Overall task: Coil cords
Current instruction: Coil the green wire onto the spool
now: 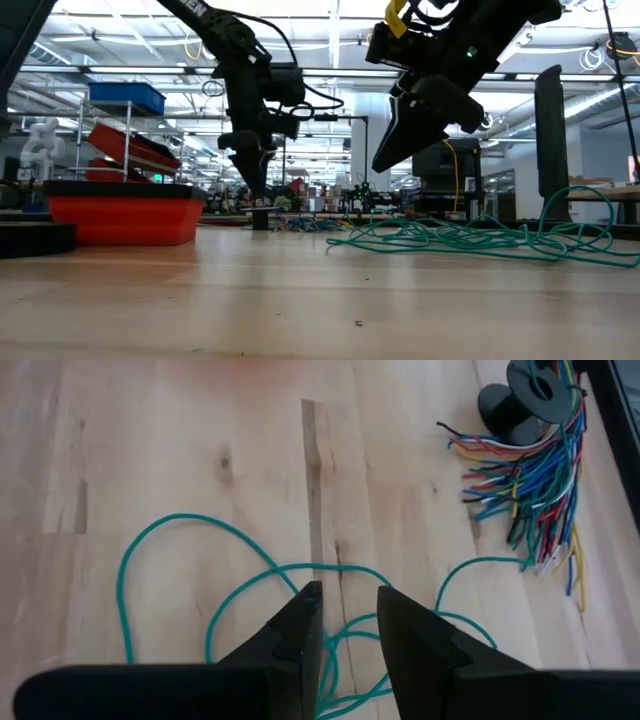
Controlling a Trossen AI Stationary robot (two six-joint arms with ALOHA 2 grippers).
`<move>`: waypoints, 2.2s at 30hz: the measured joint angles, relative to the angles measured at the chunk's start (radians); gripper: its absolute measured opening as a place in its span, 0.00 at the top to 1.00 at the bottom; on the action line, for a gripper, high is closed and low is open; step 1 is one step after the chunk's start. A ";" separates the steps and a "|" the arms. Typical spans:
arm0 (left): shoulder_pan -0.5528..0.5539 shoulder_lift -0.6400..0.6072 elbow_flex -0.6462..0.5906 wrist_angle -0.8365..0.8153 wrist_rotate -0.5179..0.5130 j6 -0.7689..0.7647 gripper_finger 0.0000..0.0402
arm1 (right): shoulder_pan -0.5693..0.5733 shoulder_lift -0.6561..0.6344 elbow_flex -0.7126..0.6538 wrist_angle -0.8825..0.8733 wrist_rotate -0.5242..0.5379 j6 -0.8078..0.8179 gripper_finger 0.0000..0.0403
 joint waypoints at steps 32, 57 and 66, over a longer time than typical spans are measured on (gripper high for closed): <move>0.026 0.125 0.005 0.002 0.006 0.129 0.60 | -0.002 0.000 -0.081 0.116 -0.007 0.030 0.79; -0.010 0.124 0.006 0.002 -0.079 0.154 0.75 | -0.002 -0.022 -0.131 0.204 0.002 0.046 0.79; -0.074 0.106 0.006 0.027 -0.249 0.155 0.76 | -0.022 -0.083 -0.130 0.198 0.075 0.039 0.79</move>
